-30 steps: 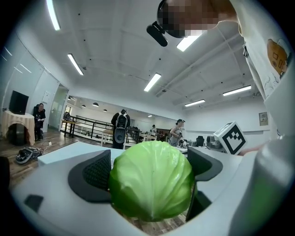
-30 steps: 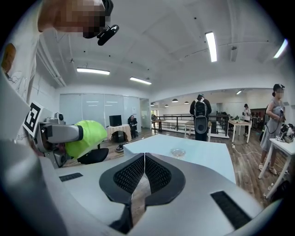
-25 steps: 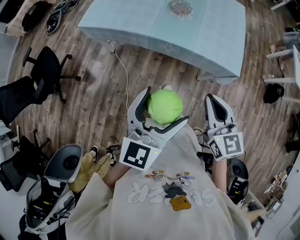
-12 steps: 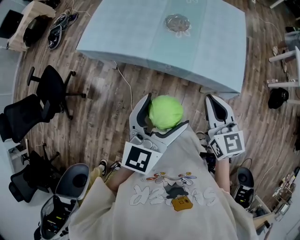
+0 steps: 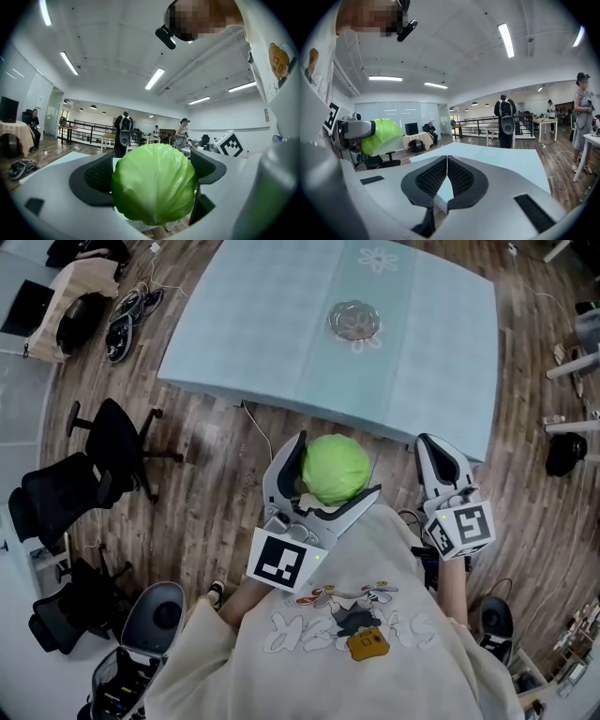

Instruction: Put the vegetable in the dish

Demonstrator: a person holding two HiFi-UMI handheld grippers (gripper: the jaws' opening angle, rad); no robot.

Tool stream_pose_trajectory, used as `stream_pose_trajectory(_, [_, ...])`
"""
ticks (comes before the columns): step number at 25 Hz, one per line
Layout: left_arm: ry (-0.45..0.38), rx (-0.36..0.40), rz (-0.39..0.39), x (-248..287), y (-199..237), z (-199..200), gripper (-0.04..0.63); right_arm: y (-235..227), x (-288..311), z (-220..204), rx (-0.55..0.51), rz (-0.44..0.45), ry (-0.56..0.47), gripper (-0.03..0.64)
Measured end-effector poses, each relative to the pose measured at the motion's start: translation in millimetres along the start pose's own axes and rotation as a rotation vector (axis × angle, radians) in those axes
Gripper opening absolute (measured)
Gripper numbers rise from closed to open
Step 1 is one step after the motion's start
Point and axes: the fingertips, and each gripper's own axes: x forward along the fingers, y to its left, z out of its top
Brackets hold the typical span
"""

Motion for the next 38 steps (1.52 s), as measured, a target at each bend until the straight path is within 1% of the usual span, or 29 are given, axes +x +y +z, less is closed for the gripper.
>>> stream_pose_trajectory(3, [-0.002, -0.001, 0.02, 10.3, 7.2, 3.1, 0.528, -10.1, 9.4, 4.1, 0.017, 0.004, -0.008, 0.023])
stream_pose_trajectory(7, [0.045, -0.015, 0.018, 20.5, 12.9, -1.8, 0.528, -8.2, 21.1, 6.7, 0.047, 0.033, -0.017, 0.023])
stream_pose_trajectory(9, [0.034, -0.027, 0.015, 27.6, 20.4, 1.9, 0.528, -5.9, 32.4, 8.1, 0.049, 0.058, -0.018, 0.023])
stream_pose_trajectory(11, [0.031, -0.047, 0.014, 30.7, 29.1, 3.9, 0.528, -2.5, 39.1, 4.2, 0.063, 0.063, -0.003, 0.023])
stream_pose_trajectory(12, [0.033, -0.043, 0.012, 32.6, 34.1, 4.1, 0.528, -2.4, 41.6, 2.3, 0.073, 0.057, 0.001, 0.023])
stream_pose_trajectory(15, [0.001, 0.01, -0.005, 48.0, 48.3, 7.5, 0.528, -16.0, 48.9, 4.4, 0.089, 0.027, -0.002, 0.023])
stream_pose_trajectory(16, [0.002, 0.01, -0.012, 54.9, 51.0, 8.3, 0.528, -22.5, 51.2, 5.8, 0.09, 0.016, -0.003, 0.023])
stream_pose_trajectory(19, [0.012, -0.005, -0.038, 69.8, 57.5, 7.7, 0.528, -36.0, 55.7, 4.6, 0.1, -0.022, 0.007, 0.023])
stream_pose_trajectory(21, [0.044, -0.032, -0.054, 79.4, 66.3, 5.3, 0.528, -42.9, 62.9, 5.5, 0.108, -0.048, 0.015, 0.023])
stream_pose_trajectory(22, [0.042, -0.033, -0.058, 85.4, 75.2, 5.6, 0.528, -46.1, 69.7, 8.4, 0.107, -0.059, 0.016, 0.023])
stream_pose_trajectory(25, [-0.006, -0.02, -0.065, 101.2, 103.9, 8.8, 0.528, -51.6, 89.2, 19.0, 0.098, -0.085, 0.021, 0.023])
stream_pose_trajectory(26, [-0.009, -0.021, -0.071, 105.5, 111.3, 9.4, 0.528, -53.2, 95.2, 22.3, 0.095, -0.092, 0.024, 0.023])
stream_pose_trajectory(29, [0.039, -0.054, -0.099, 117.6, 130.7, 11.0, 0.528, -57.0, 118.3, 33.7, 0.082, -0.111, 0.033, 0.023])
stream_pose_trajectory(32, [0.003, -0.041, -0.133, 129.9, 155.0, 11.7, 0.528, -56.1, 141.1, 47.9, 0.05, -0.128, 0.04, 0.023])
stream_pose_trajectory(34, [-0.007, -0.04, -0.154, 139.2, 168.6, 13.7, 0.528, -55.3, 155.0, 56.7, 0.044, -0.137, 0.038, 0.023])
stream_pose_trajectory(36, [0.001, -0.046, -0.18, 146.7, 179.0, 16.4, 0.528, -54.8, 168.3, 61.9, 0.044, -0.151, 0.038, 0.023])
stream_pose_trajectory(38, [0.036, -0.073, -0.213, 152.3, 184.9, 19.1, 0.526, -55.1, 180.3, 65.4, 0.046, -0.171, 0.036, 0.023])
